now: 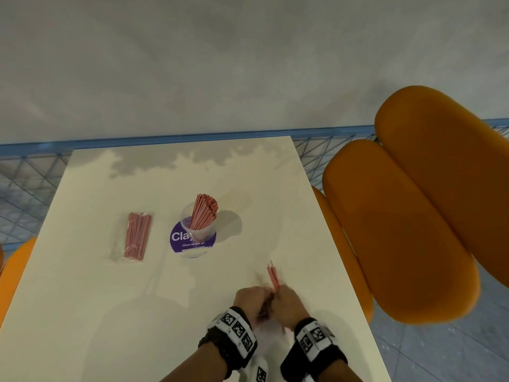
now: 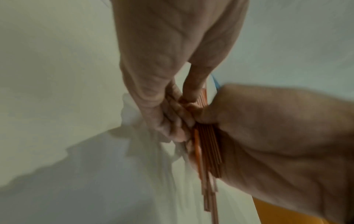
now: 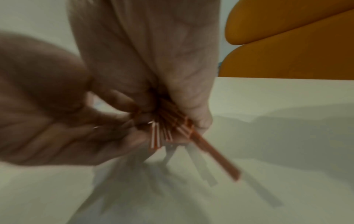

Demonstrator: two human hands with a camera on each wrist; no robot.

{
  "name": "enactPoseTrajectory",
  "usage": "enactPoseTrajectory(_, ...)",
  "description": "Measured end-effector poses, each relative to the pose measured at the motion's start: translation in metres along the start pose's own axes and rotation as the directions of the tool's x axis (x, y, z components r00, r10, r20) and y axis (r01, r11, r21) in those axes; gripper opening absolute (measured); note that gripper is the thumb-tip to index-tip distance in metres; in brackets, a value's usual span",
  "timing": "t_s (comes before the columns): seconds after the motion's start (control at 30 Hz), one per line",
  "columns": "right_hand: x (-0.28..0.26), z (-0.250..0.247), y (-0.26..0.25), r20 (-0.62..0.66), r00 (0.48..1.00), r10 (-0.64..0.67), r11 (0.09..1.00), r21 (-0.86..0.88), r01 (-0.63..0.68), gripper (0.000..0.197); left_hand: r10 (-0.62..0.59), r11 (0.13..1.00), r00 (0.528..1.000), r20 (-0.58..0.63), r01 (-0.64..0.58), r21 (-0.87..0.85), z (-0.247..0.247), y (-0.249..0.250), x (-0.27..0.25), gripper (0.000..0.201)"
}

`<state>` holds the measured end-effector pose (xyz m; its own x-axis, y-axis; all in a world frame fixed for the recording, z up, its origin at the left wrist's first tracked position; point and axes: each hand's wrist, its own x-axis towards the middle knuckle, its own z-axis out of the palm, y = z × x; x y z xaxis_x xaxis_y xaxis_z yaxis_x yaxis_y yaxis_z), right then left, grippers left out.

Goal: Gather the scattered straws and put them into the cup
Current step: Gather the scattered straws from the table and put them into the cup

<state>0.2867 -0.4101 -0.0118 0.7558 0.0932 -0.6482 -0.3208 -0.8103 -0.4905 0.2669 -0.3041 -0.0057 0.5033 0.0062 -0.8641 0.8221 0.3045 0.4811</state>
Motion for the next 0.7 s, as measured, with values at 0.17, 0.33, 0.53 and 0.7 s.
enactPoseTrajectory(0.17, -0.003, -0.039, 0.016, 0.076, 0.996, -0.04, 0.897, 0.442, 0.002, 0.017, 0.116, 0.991, 0.993, 0.019, -0.117, 0.065, -0.025, 0.022, -0.014, 0.007)
enactPoseTrajectory(0.33, -0.026, -0.045, 0.0, 0.128, 0.94, -0.317, 0.945, -0.041, 0.324, 0.031, 0.425, 0.898, 0.901, -0.085, -0.408, 0.168, -0.051, 0.053, -0.036, 0.033)
enactPoseTrajectory(0.53, -0.055, -0.016, -0.051, 0.153, 0.897, -0.415, 0.758, -0.486, 0.434, 0.034, 0.419, 0.82, 0.906, 0.049, -0.402, 0.408, -0.039, 0.047, -0.074, 0.072)
enactPoseTrajectory(0.7, -0.076, -0.034, -0.097, 0.109, 0.842, -0.528, 0.747, -0.411, 0.522, 0.029, 0.377, 0.913, 0.925, 0.043, -0.379, 0.151, -0.05, 0.051, -0.094, 0.069)
